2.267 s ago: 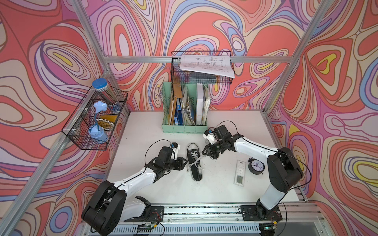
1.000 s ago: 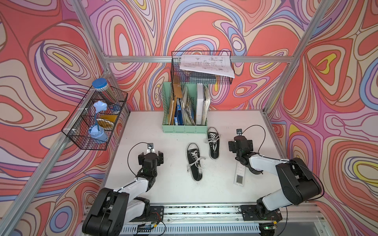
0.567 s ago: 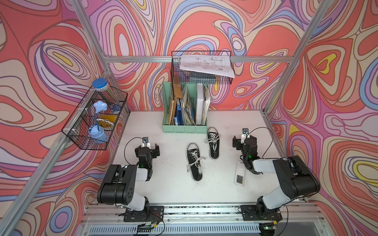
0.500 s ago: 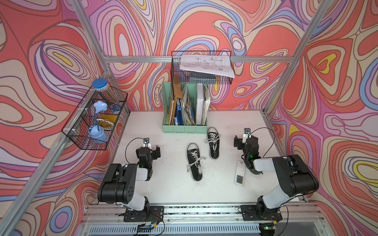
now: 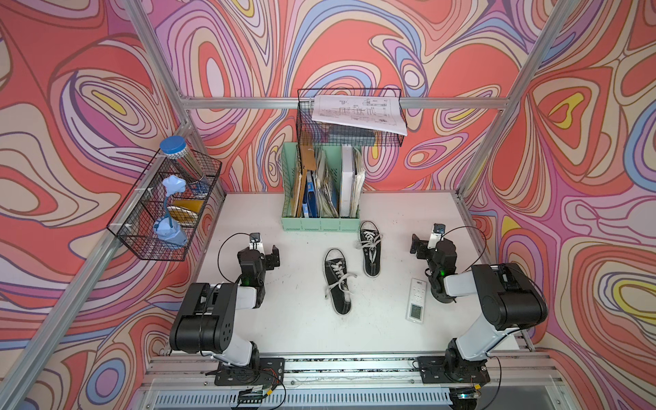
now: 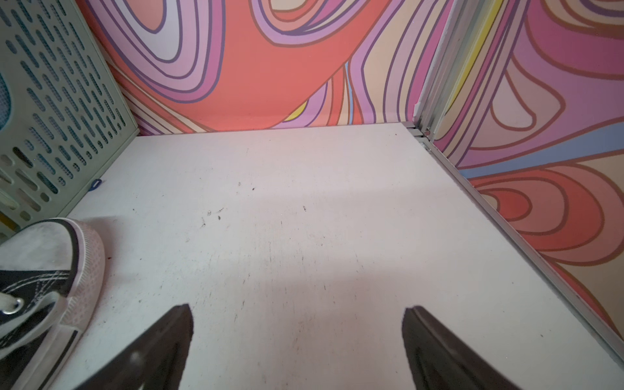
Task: Tie the shoes
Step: Reset both arms
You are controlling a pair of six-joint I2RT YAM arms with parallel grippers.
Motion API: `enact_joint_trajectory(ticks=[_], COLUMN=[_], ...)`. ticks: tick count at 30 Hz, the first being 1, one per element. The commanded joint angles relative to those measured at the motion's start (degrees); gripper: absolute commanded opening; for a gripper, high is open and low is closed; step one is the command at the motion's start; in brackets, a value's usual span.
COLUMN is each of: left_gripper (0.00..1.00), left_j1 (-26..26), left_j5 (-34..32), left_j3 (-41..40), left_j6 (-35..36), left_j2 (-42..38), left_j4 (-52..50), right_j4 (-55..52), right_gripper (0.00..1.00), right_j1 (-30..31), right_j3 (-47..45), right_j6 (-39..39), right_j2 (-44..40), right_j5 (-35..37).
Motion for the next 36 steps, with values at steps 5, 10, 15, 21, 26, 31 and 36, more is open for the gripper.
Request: enact_joint_trajectory(ticks=[5, 10, 15, 21, 26, 31, 36], left_gripper=[0.99, 0.99, 0.99, 0.99, 0.99, 0.99, 0.99], left_j1=[0.2, 0.2, 0.2, 0.2, 0.1, 0.1, 0.1], left_j5=[0.7, 0.7, 0.6, 0.6, 3.9, 3.9, 3.9], left_j3=[0.3, 0.3, 0.3, 0.4, 1.1, 1.1, 1.1], left_j6=[-0.4, -0.3, -0.3, -0.3, 1.0, 0.9, 0.9], left_j2=[0.1, 0.1, 0.1, 0.2, 0.1, 0.2, 0.2], left_j4=[-0.1, -0.2, -0.2, -0.4, -1.8, -1.6, -1.6], right_j4=[1.6, 1.5, 1.5, 1.5, 1.5, 1.5, 1.5], right_gripper=[0.98, 0.98, 0.98, 0.98, 0.98, 0.98, 0.98], right_j1=[-0.1, -0.2, -0.2, -0.2, -0.2, -0.1, -0.2], right_j3=[-0.5, -0.5, -0.5, -0.5, -0.5, -0.5, -0.5], right_j6=[0.7, 0.7, 0.8, 0.7, 0.8, 0.8, 0.7], right_j2=[0.5, 0.4, 0.4, 0.4, 0.4, 0.4, 0.5], right_j5=[-0.7, -0.7, -0.7, -0.7, -0.7, -0.7, -0.7])
